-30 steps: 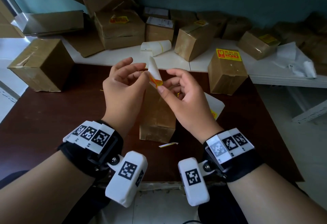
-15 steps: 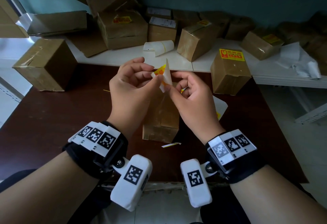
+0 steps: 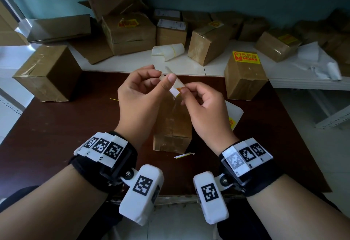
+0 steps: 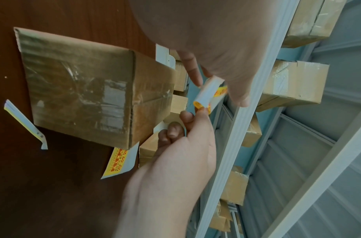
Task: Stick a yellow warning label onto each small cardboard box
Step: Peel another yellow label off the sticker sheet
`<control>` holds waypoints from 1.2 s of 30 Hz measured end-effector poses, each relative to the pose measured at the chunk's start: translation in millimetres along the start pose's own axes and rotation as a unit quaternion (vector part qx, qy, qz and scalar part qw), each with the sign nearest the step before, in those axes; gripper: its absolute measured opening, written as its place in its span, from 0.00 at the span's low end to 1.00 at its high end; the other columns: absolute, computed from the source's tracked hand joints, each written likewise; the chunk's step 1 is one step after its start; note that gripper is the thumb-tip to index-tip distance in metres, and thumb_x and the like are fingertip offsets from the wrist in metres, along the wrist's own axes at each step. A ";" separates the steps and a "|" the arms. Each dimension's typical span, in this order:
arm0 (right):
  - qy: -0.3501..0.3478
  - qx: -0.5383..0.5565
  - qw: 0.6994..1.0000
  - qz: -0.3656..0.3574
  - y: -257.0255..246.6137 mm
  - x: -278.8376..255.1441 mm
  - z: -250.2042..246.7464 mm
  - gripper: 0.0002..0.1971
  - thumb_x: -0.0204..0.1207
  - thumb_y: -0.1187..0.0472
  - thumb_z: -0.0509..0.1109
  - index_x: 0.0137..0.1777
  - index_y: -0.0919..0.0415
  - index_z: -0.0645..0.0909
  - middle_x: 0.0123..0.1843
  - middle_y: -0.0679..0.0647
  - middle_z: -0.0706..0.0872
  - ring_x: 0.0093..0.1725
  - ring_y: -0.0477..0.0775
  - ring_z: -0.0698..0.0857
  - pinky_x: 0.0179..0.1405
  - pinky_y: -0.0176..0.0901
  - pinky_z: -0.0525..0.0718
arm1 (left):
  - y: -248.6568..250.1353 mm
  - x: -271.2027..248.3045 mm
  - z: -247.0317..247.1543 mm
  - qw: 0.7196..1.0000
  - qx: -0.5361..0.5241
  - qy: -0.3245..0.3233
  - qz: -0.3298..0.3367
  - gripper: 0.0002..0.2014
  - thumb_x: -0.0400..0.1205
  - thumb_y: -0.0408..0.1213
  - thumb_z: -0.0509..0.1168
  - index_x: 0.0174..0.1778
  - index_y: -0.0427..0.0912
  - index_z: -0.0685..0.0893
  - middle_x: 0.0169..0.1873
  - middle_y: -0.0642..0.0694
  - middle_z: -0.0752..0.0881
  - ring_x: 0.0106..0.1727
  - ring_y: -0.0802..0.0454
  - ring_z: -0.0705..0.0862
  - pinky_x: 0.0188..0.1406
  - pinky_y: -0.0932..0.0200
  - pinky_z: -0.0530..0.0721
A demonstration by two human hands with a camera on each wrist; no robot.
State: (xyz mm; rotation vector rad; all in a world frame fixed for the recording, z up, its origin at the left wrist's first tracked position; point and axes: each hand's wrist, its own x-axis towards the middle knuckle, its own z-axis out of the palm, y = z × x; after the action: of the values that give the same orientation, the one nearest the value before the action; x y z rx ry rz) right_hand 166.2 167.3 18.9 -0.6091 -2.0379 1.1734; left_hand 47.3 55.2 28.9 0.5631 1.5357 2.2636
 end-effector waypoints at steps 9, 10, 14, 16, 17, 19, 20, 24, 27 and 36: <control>0.026 0.027 0.999 -0.039 -0.8 -1.6 -1.3 0.12 0.93 0.57 0.72 0.68 0.58 0.94 0.55 0.45 0.96 0.58 0.45 0.94 0.56 0.44 0.93 | 1.4 -2.5 -0.1 0.999 0.030 -0.011 -0.006 0.18 0.81 0.32 0.84 0.63 0.38 0.87 0.48 0.35 0.95 0.49 0.43 0.95 0.54 0.43 0.96; 0.027 0.033 0.998 -0.040 -1.5 -1.9 -1.5 0.11 0.93 0.58 0.72 0.68 0.58 0.94 0.54 0.43 0.96 0.56 0.44 0.94 0.55 0.40 0.91 | 1.9 -3.1 0.6 1.000 0.025 -0.011 -0.008 0.18 0.81 0.33 0.83 0.64 0.35 0.87 0.47 0.39 0.95 0.48 0.45 0.95 0.53 0.47 0.95; 0.036 0.045 0.998 -0.041 -1.6 -1.4 -0.3 0.11 0.93 0.58 0.71 0.68 0.56 0.94 0.48 0.38 0.94 0.50 0.42 0.93 0.50 0.32 0.86 | 4.2 -3.1 2.2 1.000 0.020 -0.002 -0.009 0.19 0.85 0.41 0.80 0.63 0.28 0.89 0.47 0.44 0.95 0.48 0.50 0.94 0.60 0.49 0.93; 0.047 0.051 0.997 -0.040 -0.3 -1.2 0.0 0.11 0.94 0.59 0.71 0.68 0.58 0.94 0.43 0.38 0.92 0.44 0.39 0.91 0.45 0.30 0.83 | 3.0 -0.8 2.0 1.000 0.020 -0.012 -0.011 0.19 0.88 0.46 0.77 0.59 0.29 0.91 0.53 0.37 0.94 0.54 0.45 0.94 0.65 0.43 0.93; 0.054 0.054 0.996 -0.038 0.6 -1.2 0.2 0.12 0.94 0.59 0.71 0.67 0.60 0.94 0.40 0.38 0.90 0.40 0.38 0.89 0.42 0.30 0.81 | 2.8 -0.2 1.9 1.000 0.021 -0.015 -0.015 0.19 0.91 0.48 0.73 0.54 0.31 0.92 0.53 0.36 0.94 0.56 0.44 0.94 0.64 0.43 0.94; 0.063 0.055 0.996 -0.036 2.1 -1.3 0.2 0.13 0.94 0.58 0.70 0.67 0.63 0.94 0.35 0.40 0.88 0.34 0.38 0.85 0.39 0.33 0.78 | 3.2 0.0 2.5 0.999 0.025 -0.013 -0.023 0.19 0.95 0.47 0.66 0.48 0.36 0.92 0.51 0.38 0.94 0.57 0.47 0.93 0.59 0.50 0.94; 0.064 0.055 0.996 -0.038 2.1 -1.4 0.2 0.14 0.94 0.58 0.70 0.68 0.63 0.94 0.35 0.41 0.87 0.33 0.39 0.84 0.38 0.34 0.78 | 3.1 0.1 2.6 0.999 0.030 -0.014 -0.025 0.19 0.96 0.46 0.65 0.47 0.38 0.93 0.50 0.40 0.94 0.57 0.48 0.93 0.58 0.52 0.93; 0.058 0.066 0.995 -0.039 0.8 -3.0 0.9 0.14 0.94 0.59 0.71 0.72 0.63 0.93 0.34 0.38 0.88 0.33 0.38 0.84 0.37 0.32 0.78 | 1.5 0.0 2.3 0.998 0.049 -0.029 -0.031 0.14 0.93 0.45 0.71 0.44 0.46 0.95 0.44 0.49 0.94 0.55 0.50 0.93 0.58 0.53 0.92; 0.048 0.082 0.995 -0.033 -3.3 -3.7 0.6 0.11 0.92 0.63 0.73 0.66 0.65 0.94 0.38 0.36 0.91 0.37 0.37 0.88 0.40 0.28 0.81 | -0.8 0.2 1.2 0.996 0.072 -0.036 -0.030 0.10 0.89 0.43 0.76 0.43 0.44 0.93 0.43 0.44 0.94 0.49 0.51 0.93 0.57 0.48 0.93; 0.032 0.118 0.992 0.005 -18.0 -8.3 2.7 0.04 0.84 0.54 0.83 0.49 0.51 0.92 0.38 0.45 0.92 0.40 0.46 0.88 0.42 0.40 0.87 | 1.9 -6.1 -1.6 0.992 0.114 -0.058 0.009 0.07 0.83 0.34 0.83 0.49 0.37 0.91 0.49 0.31 0.95 0.50 0.31 0.94 0.59 0.29 0.93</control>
State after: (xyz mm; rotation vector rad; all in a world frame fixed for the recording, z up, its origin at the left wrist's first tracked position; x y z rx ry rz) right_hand 168.6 151.5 31.0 -0.5332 -1.8100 1.3590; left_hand 51.6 50.3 29.3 0.7593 1.7469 2.0404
